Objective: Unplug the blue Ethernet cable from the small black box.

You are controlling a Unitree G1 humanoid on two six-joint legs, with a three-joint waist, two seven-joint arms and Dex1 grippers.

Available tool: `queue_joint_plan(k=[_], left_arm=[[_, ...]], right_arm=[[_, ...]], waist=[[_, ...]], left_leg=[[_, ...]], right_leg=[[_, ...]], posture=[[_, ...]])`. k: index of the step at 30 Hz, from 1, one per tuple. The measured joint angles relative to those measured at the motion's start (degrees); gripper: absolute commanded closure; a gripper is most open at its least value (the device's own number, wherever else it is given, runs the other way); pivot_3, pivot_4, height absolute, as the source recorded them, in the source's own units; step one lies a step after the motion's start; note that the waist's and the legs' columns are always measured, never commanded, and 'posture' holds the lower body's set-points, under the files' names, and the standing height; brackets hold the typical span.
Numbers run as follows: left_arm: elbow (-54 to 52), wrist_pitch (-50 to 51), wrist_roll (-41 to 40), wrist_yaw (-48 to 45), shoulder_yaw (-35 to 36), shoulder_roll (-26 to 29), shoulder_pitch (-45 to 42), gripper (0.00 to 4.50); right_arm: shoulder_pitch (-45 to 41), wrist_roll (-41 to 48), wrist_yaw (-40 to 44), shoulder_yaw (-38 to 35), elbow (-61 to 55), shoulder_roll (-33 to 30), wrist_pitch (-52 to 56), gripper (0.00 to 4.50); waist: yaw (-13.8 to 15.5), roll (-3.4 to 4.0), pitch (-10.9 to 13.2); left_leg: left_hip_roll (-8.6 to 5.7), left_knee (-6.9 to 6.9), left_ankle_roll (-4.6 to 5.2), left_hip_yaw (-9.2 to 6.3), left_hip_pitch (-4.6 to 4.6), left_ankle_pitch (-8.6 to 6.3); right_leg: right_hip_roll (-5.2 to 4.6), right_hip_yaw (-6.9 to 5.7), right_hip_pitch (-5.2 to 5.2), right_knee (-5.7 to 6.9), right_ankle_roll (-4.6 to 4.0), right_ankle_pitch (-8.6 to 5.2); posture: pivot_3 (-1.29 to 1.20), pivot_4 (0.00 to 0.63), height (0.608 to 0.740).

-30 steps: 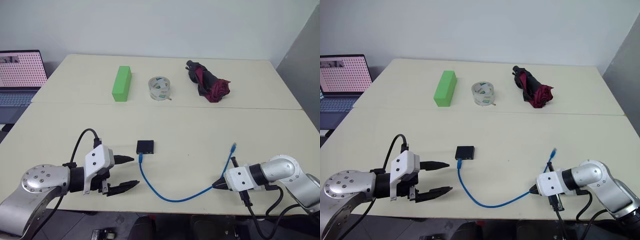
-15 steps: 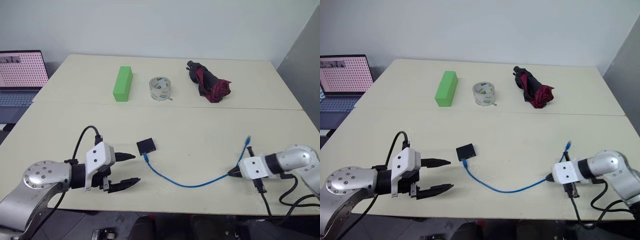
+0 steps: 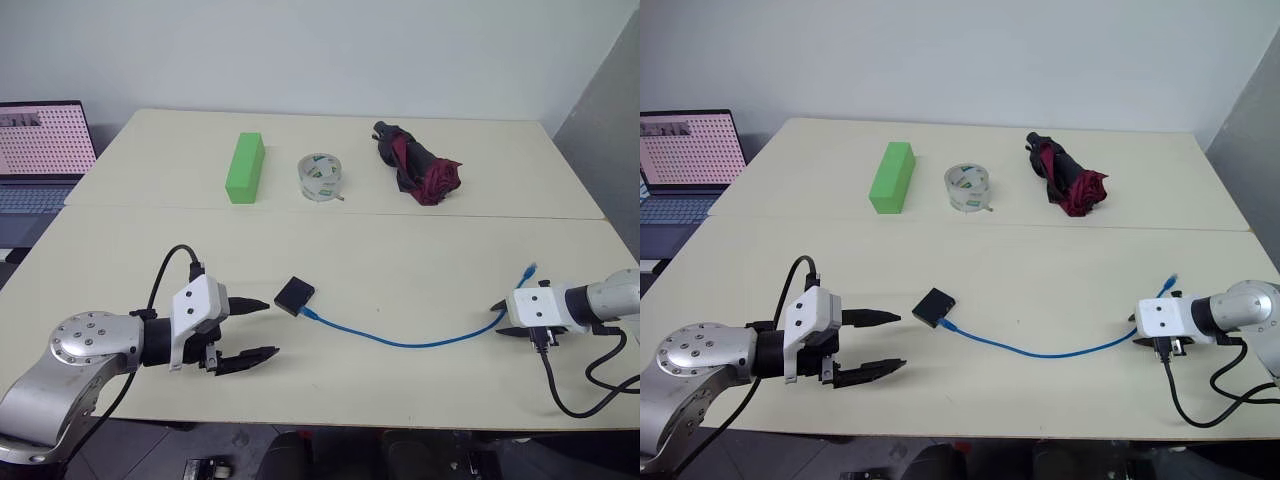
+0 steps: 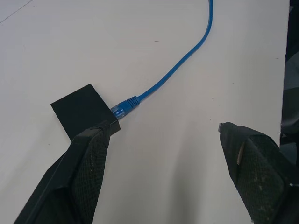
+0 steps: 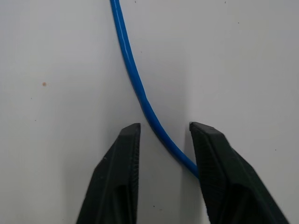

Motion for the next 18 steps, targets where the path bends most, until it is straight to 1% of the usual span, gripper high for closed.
queue_joint_plan(k=[1, 2, 5, 6, 8, 9, 11, 13, 14, 15, 16, 18], left_arm=[[0.04, -0.02, 0.00, -0.02, 0.02, 0.01, 0.06, 0.59], [0.41, -0.27, 0.11, -0.23, 0.22, 0.23, 0.86, 0.59], [2.87, -0.97, 0.88, -0.55, 0.62, 0.45, 1.50, 0.59], [4.05, -1.51, 1.25, -0.57, 1.01, 0.46, 1.62, 0.59], [5.83, -2.54, 1.91, -0.55, 1.26, 0.47, 1.62, 0.59], [6.27, -2.59, 2.05, -0.52, 1.27, 0.47, 1.60, 0.59], [6.73, -2.70, 2.23, -0.43, 1.34, 0.46, 1.65, 0.59], [6.90, -2.99, 2.39, -0.25, 1.34, 0.45, 1.41, 0.59], [6.94, -3.56, 2.64, -0.04, 1.41, 0.45, 1.26, 0.59], [7.02, -3.79, 2.83, 0.07, 1.42, 0.44, 1.14, 0.59], [7.07, -3.83, 2.95, 0.11, 1.42, 0.44, 1.12, 0.59], [7.09, -4.05, 3.23, 0.18, 1.40, 0.44, 1.09, 0.59]], right_arm=[[0.21, 1.09, 0.43, -0.10, -1.24, 0.36, 1.79, 1.64], [1.18, 5.56, 0.94, -1.36, -5.73, 1.93, 7.47, 1.45], [1.35, 13.91, 0.52, -2.41, -15.27, 5.33, 17.73, 1.45], [1.28, 17.07, -0.75, -2.74, -19.34, 7.41, 22.41, 1.45], [0.94, 20.56, -3.37, -2.40, -25.03, 11.16, 28.44, 1.45], [0.56, 20.74, -4.71, -1.98, -26.15, 12.73, 30.01, 1.45], [-0.64, 20.06, -9.14, -0.60, -26.60, 17.99, 32.38, 1.45], [-1.26, 17.98, -14.67, 3.42, -27.02, 25.10, 34.46, 1.45], [-1.65, 16.02, -18.17, 7.24, -26.77, 29.75, 35.75, 1.45], [-2.39, 14.47, -20.49, 9.58, -25.95, 32.86, 36.45, 1.45], [-2.83, 13.53, -21.56, 10.56, -25.53, 34.18, 36.71, 1.45], [-4.93, 9.67, -25.86, 14.71, -23.00, 39.53, 36.98, 1.45]], waist=[[-0.02, 0.01, 0.00], [-0.02, 0.05, 0.03], [-0.11, 0.14, 0.08], [-0.11, 0.13, 0.08], [-0.07, 0.13, 0.08], [-0.07, 0.12, 0.07], [-0.10, -0.05, 0.00], [-0.13, -0.05, -0.01], [-0.18, 0.02, 0.04], [-0.21, 0.03, 0.04], [-0.21, 0.03, 0.04], [-0.28, 0.03, 0.04]], left_leg=[[0.00, 0.00, 0.00, 0.00, -0.01, 0.00], [0.02, -0.03, 0.00, -0.03, -0.03, 0.00], [0.04, -0.05, 0.01, -0.10, -0.04, -0.01], [0.06, -0.06, 0.01, -0.14, -0.05, -0.01], [0.03, -0.06, 0.02, -0.17, -0.09, -0.01], [0.02, -0.06, 0.02, -0.17, -0.10, -0.01], [0.03, -0.06, 0.01, -0.18, -0.11, -0.01], [0.05, -0.09, 0.01, -0.22, -0.14, 0.00], [0.03, -0.10, -0.01, -0.19, -0.22, 0.01], [0.03, -0.09, -0.03, -0.18, -0.22, 0.02], [0.03, -0.09, -0.05, -0.18, -0.22, 0.03], [0.03, -0.09, -0.06, -0.18, -0.20, 0.04]], right_leg=[[0.00, 0.00, -0.02, 0.02, 0.00, 0.00], [0.01, -0.01, -0.03, 0.03, 0.00, 0.00], [0.05, -0.07, -0.08, 0.07, 0.00, 0.00], [0.06, -0.11, -0.07, 0.07, 0.00, 0.00], [0.06, -0.12, -0.08, 0.03, 0.00, 0.00], [0.05, -0.13, -0.07, 0.01, 0.00, 0.00], [0.06, -0.14, -0.09, 0.02, 0.00, 0.00], [0.07, -0.17, -0.17, 0.04, 0.00, 0.00], [0.07, -0.14, -0.29, 0.08, 0.00, 0.00], [0.07, -0.14, -0.30, 0.12, 0.00, 0.00], [0.07, -0.14, -0.30, 0.11, 0.00, 0.00], [0.07, -0.15, -0.30, 0.14, 0.00, 0.00]], posture=[[0.00, 0.150, 0.740], [0.00, 0.150, 0.740], [0.00, 0.150, 0.740], [0.00, 0.150, 0.740], [0.00, 0.150, 0.740], [0.00, 0.150, 0.740], [0.00, 0.150, 0.740], [0.00, 0.150, 0.740], [0.00, 0.150, 0.740], [0.00, 0.150, 0.740], [0.00, 0.150, 0.740], [0.00, 0.150, 0.740]])
